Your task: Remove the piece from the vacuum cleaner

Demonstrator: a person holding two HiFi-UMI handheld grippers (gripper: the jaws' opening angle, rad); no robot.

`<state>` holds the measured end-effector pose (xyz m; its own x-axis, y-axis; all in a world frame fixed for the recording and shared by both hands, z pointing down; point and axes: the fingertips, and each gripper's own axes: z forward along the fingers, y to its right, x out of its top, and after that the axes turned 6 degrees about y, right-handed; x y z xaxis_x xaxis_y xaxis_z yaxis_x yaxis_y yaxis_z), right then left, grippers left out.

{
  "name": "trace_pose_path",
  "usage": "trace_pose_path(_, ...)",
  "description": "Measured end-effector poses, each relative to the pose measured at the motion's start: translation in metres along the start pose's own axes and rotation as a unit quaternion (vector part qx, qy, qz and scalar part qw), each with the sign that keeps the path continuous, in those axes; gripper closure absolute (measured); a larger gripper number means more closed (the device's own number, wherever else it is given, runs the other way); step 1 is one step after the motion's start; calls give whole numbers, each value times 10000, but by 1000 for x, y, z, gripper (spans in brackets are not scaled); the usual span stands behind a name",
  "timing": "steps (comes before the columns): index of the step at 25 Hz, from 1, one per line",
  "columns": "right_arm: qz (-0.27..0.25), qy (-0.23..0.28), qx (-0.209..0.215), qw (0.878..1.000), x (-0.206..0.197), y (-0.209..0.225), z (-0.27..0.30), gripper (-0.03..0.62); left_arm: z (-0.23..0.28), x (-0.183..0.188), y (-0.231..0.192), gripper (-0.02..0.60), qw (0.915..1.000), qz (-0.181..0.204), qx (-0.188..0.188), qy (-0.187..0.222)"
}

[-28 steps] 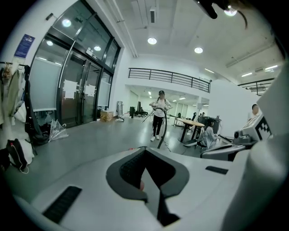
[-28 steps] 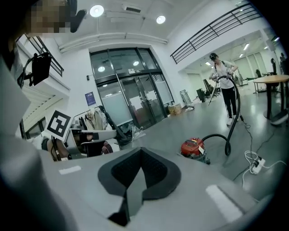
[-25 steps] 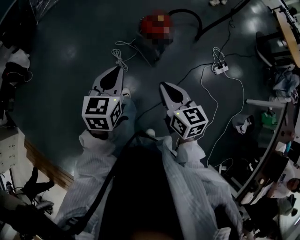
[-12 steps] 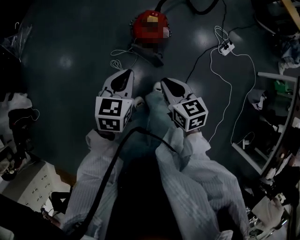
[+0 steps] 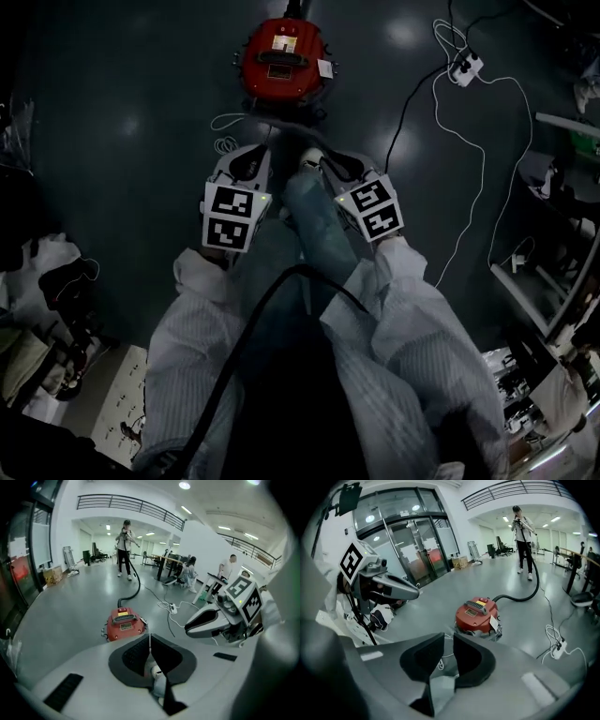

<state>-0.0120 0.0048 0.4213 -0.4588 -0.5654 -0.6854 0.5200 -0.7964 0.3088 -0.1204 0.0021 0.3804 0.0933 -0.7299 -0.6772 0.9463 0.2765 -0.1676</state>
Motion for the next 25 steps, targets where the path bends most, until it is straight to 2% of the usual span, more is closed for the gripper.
trace_pose_path(3,-555,-92,87,9984,-9,26,53,547,55,-13,-30,577,9990,303,-107,-306)
trace_pose_path(5,-914,-185,189,9955,-24,40,87,541,91,-22,-48,577,9981,438,-29,-439)
trace_pose_path(8,-994,-650,453,9919,-65,51,128,470,138,-37,-64,571,9943,876,17,-608)
trace_pose_path(12,-1161,-882,330,9888,-95,79,167,459,201,-50,-72,504,9866,1434,-358,-697)
trace_pose_path(15,-1066,-957,395,9889,-108,84,191,455,228,-62,-79,477,9777,1866,-593,-763)
trace_pose_path(19,-1236,-1051,502,9855,-122,83,210,453,247,-76,-78,477,9758,1914,-759,-741)
trace_pose_path(25,-1676,-1376,682,9738,-140,81,226,453,258,-80,-84,479,9746,2084,-625,-527)
